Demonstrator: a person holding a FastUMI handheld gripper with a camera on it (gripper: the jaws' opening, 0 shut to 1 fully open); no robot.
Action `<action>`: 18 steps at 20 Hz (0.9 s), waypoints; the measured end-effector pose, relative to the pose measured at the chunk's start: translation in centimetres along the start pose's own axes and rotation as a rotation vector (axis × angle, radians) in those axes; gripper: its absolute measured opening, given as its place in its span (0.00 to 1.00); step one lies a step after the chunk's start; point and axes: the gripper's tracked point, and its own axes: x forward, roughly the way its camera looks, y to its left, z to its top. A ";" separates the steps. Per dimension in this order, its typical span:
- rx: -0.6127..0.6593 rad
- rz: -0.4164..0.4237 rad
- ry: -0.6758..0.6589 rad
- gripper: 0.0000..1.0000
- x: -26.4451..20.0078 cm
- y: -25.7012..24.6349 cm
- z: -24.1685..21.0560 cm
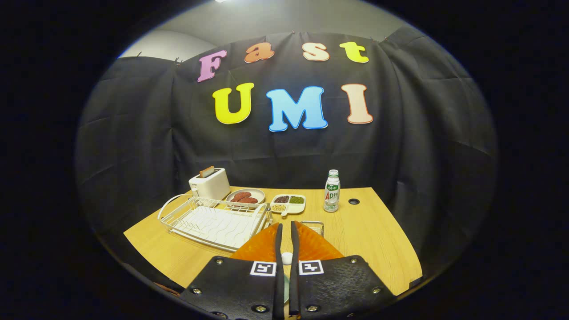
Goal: Take the plate from the dish rack, then take the spoon from the basket and place it into the plate.
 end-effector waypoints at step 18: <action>-0.122 0.204 0.206 0.04 5.3 9.4 -7.1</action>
